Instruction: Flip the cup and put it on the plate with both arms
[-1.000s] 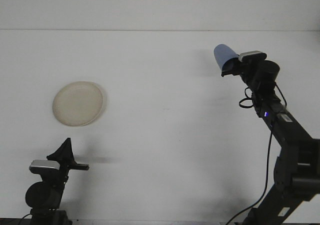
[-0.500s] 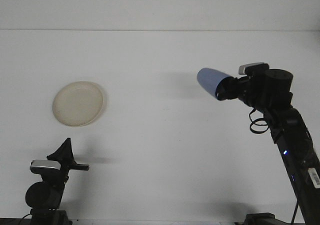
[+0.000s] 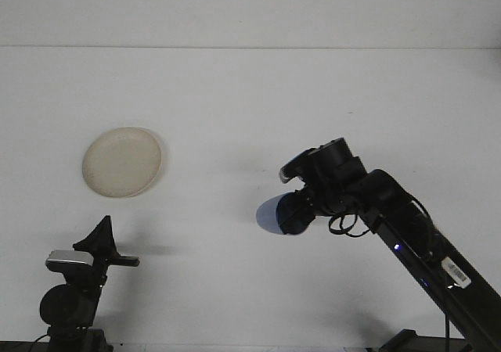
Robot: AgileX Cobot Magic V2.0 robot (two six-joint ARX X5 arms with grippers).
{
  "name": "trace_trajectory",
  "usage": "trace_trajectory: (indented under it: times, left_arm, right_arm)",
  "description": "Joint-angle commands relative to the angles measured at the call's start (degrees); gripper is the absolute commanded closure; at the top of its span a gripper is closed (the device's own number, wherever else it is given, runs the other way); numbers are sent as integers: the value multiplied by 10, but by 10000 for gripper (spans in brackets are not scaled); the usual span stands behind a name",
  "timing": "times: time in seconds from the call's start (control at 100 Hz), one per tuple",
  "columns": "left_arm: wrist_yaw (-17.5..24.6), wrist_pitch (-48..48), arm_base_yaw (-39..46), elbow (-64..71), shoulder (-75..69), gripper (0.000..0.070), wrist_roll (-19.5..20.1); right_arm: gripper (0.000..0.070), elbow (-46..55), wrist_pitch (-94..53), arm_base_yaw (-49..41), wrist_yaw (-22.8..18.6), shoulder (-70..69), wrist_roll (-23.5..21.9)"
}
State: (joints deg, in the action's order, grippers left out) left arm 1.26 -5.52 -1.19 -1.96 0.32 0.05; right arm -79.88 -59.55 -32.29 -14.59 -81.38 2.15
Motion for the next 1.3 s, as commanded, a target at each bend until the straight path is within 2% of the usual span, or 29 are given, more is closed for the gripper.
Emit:
trace_trajectory:
  times: [0.0,0.22,0.35,0.43,0.64,0.73,0.93,0.97,1.06,1.1,1.29]
  left_arm:
    - [-3,-6,0,11,0,686,-44]
    - [-3,-6,0,11,0,686,-145]
    - [-3,-6,0,11,0,686,-174]
    - [-3,-6,0,11,0,686,-177]
    - [-3,-6,0,11,0,686,-177]
    - [-3,-6,0,11,0,686,-177]
    - [-3,-6,0,10,0,686,-177]
    - [-3,-6,0,10,0,686,-177]
    - [-3,-6,0,10,0,686,-177]
    - [-3,-6,0,10,0,686,-177]
    - [-3,-6,0,10,0,687,-180]
  right_arm:
    - [700,-28,-10,-31,9,-29,7]
    - [700,-115,-86,-116,60,-121,11]
    - [700,-168,-145,-147,98,-182,24]
    - [700,-185,-166,-162,117,-216,25]
    - [700,-185,-167,-179,122,-268,26]
    - [700,-185,-165,-186,135,-285,26]
    - [699,-185,-159,-190,130,-299,35]
    - [659,-185,-156,-191,130,-299,37]
    - [469,-185,-158,-192,130,-299,37]
    - [412,-185,-162,-192,130,-299,37]
    - [405,-212,-182,-187,125,-266,37]
